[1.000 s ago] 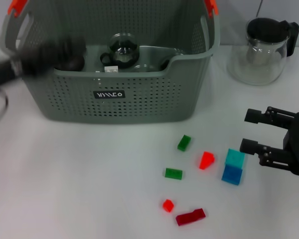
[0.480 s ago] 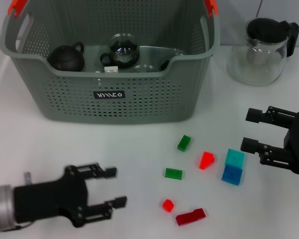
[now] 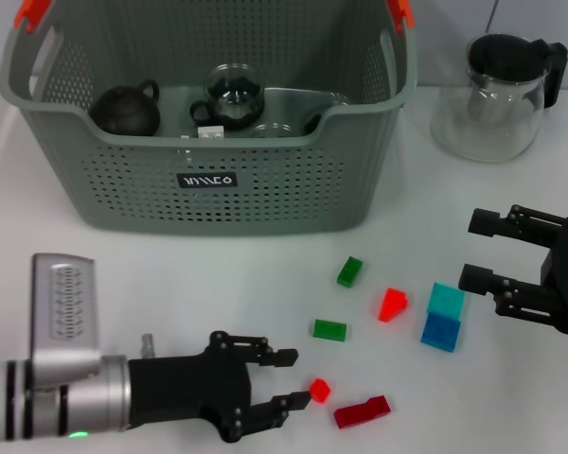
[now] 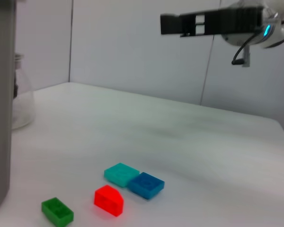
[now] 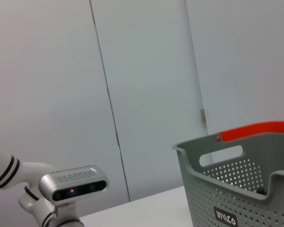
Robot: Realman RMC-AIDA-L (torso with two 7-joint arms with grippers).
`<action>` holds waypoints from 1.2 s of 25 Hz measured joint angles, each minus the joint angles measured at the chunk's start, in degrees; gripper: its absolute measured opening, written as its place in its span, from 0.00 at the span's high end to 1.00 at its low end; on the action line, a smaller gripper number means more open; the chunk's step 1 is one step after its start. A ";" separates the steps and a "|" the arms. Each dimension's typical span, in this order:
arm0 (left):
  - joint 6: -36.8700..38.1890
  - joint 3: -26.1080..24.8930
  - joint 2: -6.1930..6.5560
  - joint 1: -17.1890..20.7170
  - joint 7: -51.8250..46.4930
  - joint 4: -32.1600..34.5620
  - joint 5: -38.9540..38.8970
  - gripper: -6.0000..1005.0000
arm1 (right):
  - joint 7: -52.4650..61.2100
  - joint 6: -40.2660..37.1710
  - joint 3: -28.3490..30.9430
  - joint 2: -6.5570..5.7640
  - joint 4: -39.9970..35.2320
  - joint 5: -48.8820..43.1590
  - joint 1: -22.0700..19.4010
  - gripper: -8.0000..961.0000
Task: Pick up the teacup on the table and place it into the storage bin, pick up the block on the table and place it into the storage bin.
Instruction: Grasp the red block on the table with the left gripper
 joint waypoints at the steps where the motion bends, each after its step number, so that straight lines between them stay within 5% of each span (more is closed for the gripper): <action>1: -0.68 0.01 -0.01 -0.49 0.81 -0.73 0.00 0.52 | 0.00 -0.02 0.00 0.00 0.00 0.00 -0.02 0.22; 9: -2.13 0.03 -0.12 -1.31 14.17 -3.81 -0.64 0.53 | 0.00 -0.18 -0.01 0.00 0.00 0.00 -0.03 0.22; 30: -9.18 2.85 -0.16 -6.36 13.98 -8.82 0.43 0.53 | 0.70 -0.19 -0.01 -0.09 0.00 0.00 -0.01 0.22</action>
